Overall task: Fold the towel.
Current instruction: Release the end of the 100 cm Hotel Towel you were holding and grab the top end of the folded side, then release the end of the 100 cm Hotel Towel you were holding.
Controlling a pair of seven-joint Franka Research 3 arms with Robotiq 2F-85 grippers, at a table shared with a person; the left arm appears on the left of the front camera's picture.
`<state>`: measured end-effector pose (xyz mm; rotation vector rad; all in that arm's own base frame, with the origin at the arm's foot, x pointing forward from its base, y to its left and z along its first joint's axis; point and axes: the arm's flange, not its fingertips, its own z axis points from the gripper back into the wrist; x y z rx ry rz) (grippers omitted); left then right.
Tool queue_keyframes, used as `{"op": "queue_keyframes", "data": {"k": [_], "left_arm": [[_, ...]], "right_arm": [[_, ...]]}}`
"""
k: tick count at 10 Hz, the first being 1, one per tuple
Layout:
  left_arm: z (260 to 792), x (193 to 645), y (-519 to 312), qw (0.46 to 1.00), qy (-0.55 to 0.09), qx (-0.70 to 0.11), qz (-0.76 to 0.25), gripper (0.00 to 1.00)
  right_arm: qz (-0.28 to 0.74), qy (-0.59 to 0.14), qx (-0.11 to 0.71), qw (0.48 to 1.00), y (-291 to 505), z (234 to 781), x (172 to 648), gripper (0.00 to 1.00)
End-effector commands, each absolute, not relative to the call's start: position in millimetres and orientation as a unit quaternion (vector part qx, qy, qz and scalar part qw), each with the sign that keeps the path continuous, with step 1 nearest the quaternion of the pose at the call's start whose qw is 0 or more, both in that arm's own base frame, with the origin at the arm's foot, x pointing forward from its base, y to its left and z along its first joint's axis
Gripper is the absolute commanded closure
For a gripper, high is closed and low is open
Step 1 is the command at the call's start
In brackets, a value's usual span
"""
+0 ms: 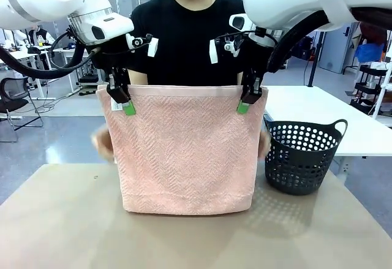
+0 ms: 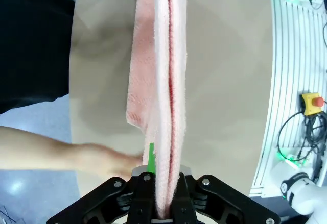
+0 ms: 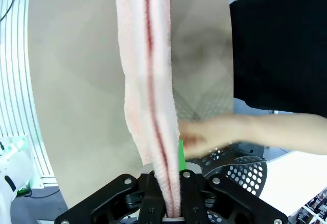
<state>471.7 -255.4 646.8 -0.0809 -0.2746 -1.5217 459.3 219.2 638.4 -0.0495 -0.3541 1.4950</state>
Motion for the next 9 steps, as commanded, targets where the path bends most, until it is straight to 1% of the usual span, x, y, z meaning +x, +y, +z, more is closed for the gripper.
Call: {"op": "queue_keyframes", "data": {"k": [1,9], "left_arm": [[647.2,471.3,-255.5,0.715,-0.123,-0.031,-0.688,1.0],[647.2,471.3,-255.5,0.715,-0.123,-0.031,-0.688,1.0]], "right_arm": [[0.678,-0.163,-0.033,0.716,218.1,644.2,456.2,1.0],[0.678,-0.163,-0.033,0.716,218.1,644.2,456.2,1.0]]}}
